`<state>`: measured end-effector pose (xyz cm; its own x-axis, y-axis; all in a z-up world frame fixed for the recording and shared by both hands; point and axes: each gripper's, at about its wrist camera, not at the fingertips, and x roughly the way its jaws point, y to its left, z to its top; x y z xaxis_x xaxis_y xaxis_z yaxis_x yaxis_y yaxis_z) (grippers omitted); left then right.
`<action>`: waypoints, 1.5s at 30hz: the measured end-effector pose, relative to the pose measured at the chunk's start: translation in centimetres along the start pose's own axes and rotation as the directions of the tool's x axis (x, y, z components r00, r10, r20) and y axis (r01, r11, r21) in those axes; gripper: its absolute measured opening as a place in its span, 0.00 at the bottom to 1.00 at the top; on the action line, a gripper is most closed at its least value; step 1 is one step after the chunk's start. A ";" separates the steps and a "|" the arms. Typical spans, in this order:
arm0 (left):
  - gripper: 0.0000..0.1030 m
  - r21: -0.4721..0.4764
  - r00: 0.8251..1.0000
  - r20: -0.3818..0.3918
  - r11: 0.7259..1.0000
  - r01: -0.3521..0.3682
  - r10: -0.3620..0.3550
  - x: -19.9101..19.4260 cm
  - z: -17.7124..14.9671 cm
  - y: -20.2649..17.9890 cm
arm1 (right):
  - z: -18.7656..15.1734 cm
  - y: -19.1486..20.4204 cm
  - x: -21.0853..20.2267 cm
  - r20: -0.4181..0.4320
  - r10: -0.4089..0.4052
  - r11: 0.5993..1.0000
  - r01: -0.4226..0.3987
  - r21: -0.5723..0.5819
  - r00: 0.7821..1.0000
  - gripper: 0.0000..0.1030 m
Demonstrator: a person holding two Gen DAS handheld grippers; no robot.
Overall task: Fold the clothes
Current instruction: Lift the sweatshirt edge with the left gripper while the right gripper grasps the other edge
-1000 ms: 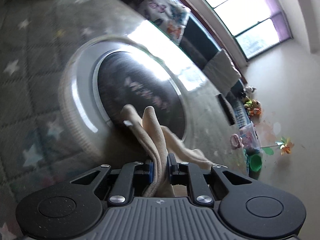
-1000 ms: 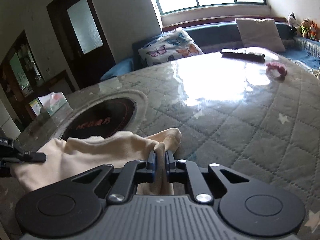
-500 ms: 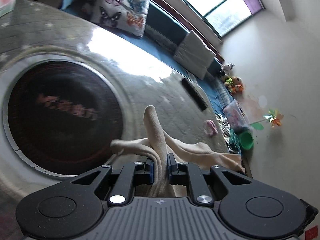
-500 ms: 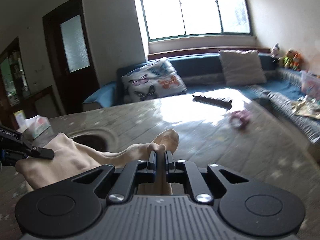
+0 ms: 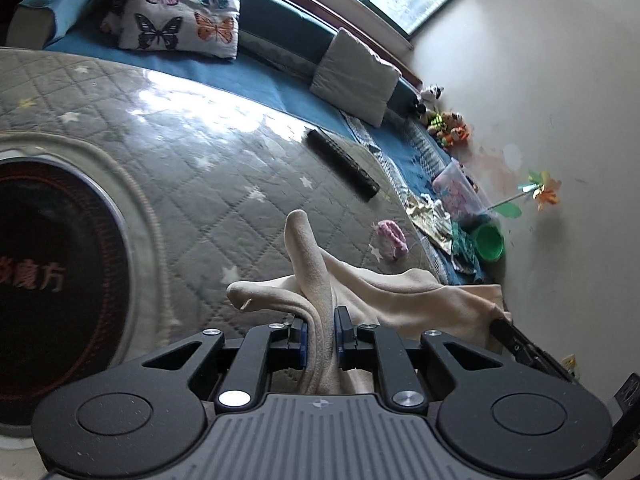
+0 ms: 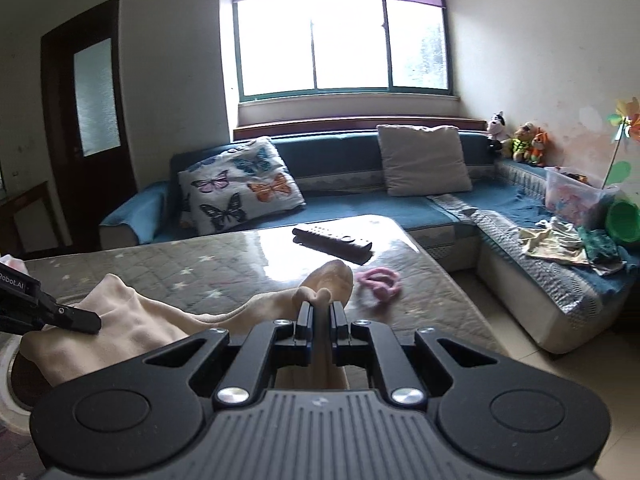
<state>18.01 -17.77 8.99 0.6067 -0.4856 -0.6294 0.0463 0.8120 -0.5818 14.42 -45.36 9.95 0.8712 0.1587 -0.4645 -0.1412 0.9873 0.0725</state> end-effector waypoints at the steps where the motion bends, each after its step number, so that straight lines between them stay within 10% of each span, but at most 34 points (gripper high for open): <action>1: 0.13 0.004 1.000 -0.005 1.000 -0.001 0.001 0.4 0.0 -0.1 | 0.0 -0.3 0.2 -0.003 -0.006 1.000 0.006 0.002 1.000 0.07; 14: 0.14 0.046 0.995 -0.074 0.997 -0.059 0.063 3.9 -1.1 -0.3 | -2.3 -3.3 4.0 -0.080 -0.052 0.998 0.055 0.035 0.995 0.07; 24: 0.36 0.092 0.982 -0.039 0.979 -0.182 0.186 3.5 -1.1 1.2 | -4.0 -4.8 6.0 -0.147 -0.105 0.989 0.119 0.092 0.984 0.10; 45: 0.51 0.006 0.990 -0.060 0.992 -0.125 0.125 7.9 2.7 2.5 | -4.0 0.8 10.7 -0.215 0.063 0.998 -0.060 0.019 0.975 0.25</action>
<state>25.03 -18.70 3.93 0.5592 -0.3987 -0.7269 -0.0248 0.8683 -0.4954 21.76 -42.93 1.51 0.7391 0.2160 -0.6380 -0.1841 0.9759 0.1172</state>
